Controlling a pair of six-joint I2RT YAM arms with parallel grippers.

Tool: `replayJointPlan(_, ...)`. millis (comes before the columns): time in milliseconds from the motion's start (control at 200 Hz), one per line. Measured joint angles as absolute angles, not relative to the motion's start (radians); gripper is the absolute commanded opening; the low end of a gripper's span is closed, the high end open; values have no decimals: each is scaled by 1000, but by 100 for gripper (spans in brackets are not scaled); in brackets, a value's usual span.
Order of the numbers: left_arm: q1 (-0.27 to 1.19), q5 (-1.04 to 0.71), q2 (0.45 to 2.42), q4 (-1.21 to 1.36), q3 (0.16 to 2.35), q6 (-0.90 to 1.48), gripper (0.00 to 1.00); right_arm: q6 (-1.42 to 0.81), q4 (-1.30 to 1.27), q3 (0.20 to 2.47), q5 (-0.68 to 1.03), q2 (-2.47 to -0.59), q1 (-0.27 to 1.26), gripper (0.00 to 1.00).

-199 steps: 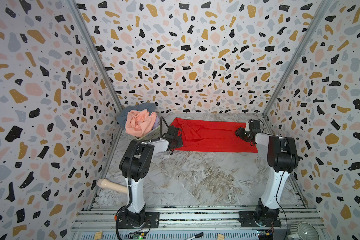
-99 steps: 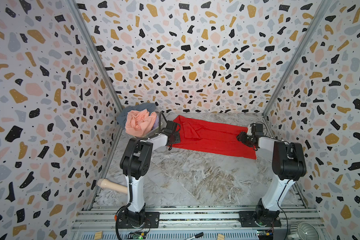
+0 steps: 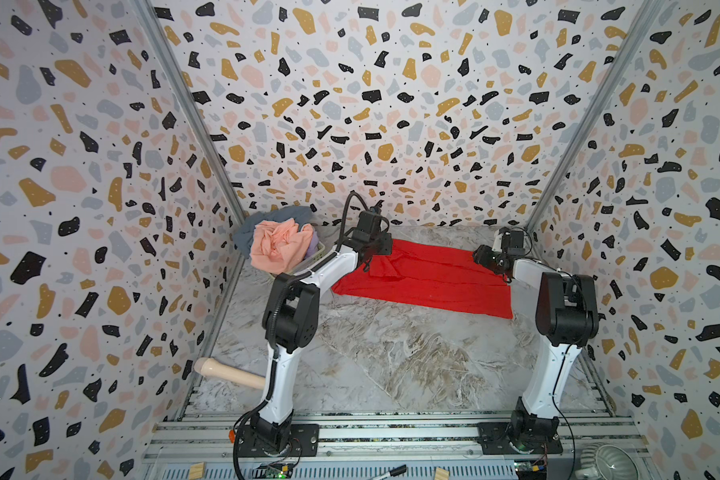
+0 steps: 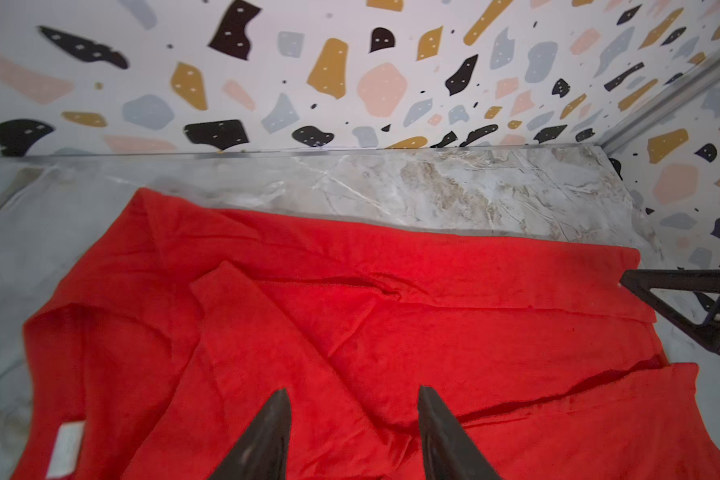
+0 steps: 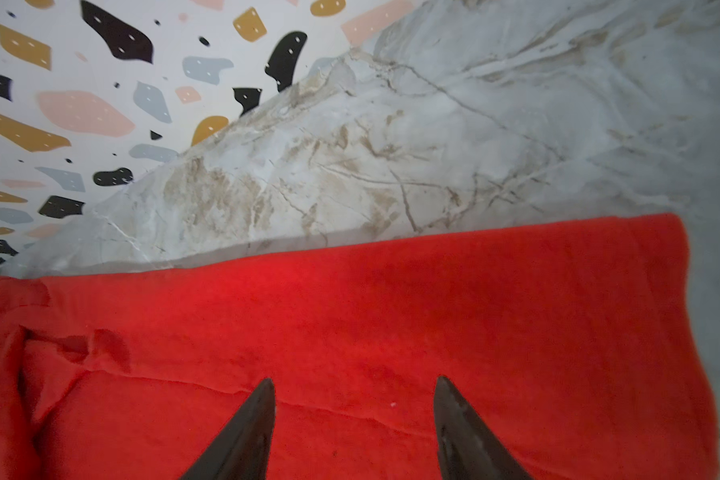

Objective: Fold and stack the t-shirts
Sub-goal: 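Swing the red strip with both grippers so it runs toward the robot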

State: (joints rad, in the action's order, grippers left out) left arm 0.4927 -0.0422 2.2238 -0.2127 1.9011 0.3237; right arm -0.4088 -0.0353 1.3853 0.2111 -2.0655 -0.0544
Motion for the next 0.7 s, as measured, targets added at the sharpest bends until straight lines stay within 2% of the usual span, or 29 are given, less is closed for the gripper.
replayJointPlan(105, 509, -41, 2339, -253, 2032, 287, 51, -394, -30, 1354, 189, -2065, -64, 63)
replayJointPlan(200, 519, -36, 2380, -282, 2035, 278, 51, -390, -31, 1319, 190, -2055, -91, 63)
replayJointPlan(506, 506, 25, 2187, -215, 1587, 369, 53, -352, -38, 1326, 234, -2041, -122, 63)
replayJointPlan(701, 479, 46, 2149, -166, 1538, 424, 52, -353, -43, 1398, 265, -2102, -82, 62)
